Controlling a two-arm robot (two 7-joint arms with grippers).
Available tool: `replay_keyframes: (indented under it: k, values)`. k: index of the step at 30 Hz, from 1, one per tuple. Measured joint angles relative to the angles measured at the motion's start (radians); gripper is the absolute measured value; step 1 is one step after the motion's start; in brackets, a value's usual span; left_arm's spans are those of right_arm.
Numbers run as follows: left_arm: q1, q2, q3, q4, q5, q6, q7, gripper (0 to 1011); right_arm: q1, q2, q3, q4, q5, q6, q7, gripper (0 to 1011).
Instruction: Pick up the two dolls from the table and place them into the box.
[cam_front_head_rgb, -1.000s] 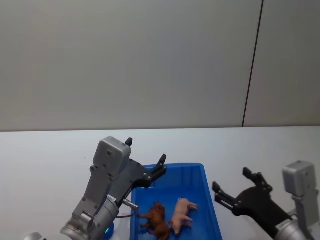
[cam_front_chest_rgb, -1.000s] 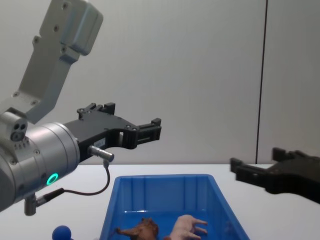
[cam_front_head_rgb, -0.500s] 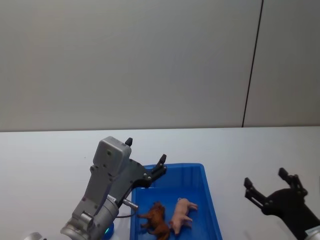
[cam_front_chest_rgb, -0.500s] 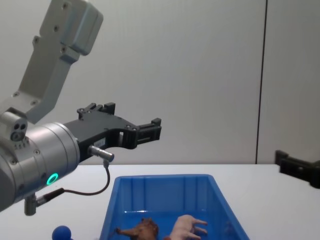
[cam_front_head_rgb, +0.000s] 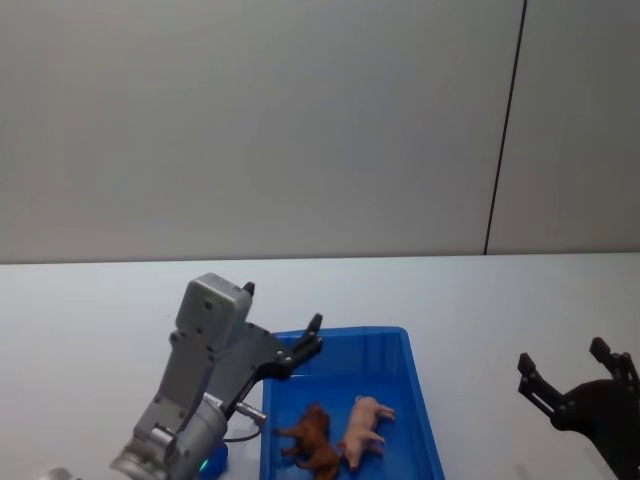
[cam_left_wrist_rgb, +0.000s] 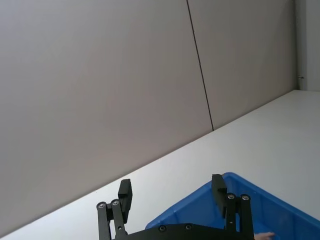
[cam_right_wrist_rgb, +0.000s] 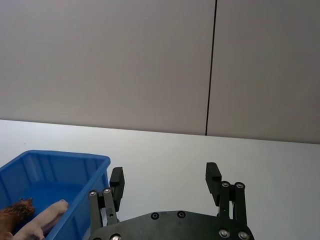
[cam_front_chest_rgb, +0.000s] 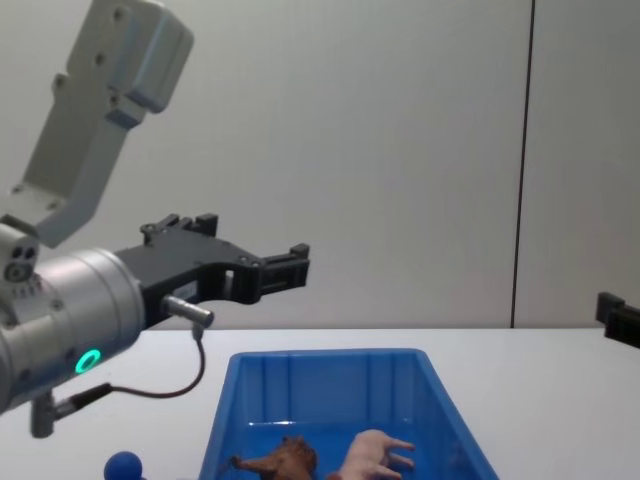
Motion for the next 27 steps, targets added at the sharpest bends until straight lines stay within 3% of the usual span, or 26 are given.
replay_keyframes:
  k: [15, 27]
  values:
    - [0.064, 0.073, -0.044, -0.089, -0.099, 0.174, 0.067, 1001, -0.015, 0.009, 0.007, -0.014, 0.009, -0.005, -0.021, 1001]
    - [0.089, 0.109, -0.072, -0.098, -0.153, 0.288, 0.085, 1000, -0.018, 0.01, 0.008, -0.017, 0.01, -0.006, -0.026, 1001]
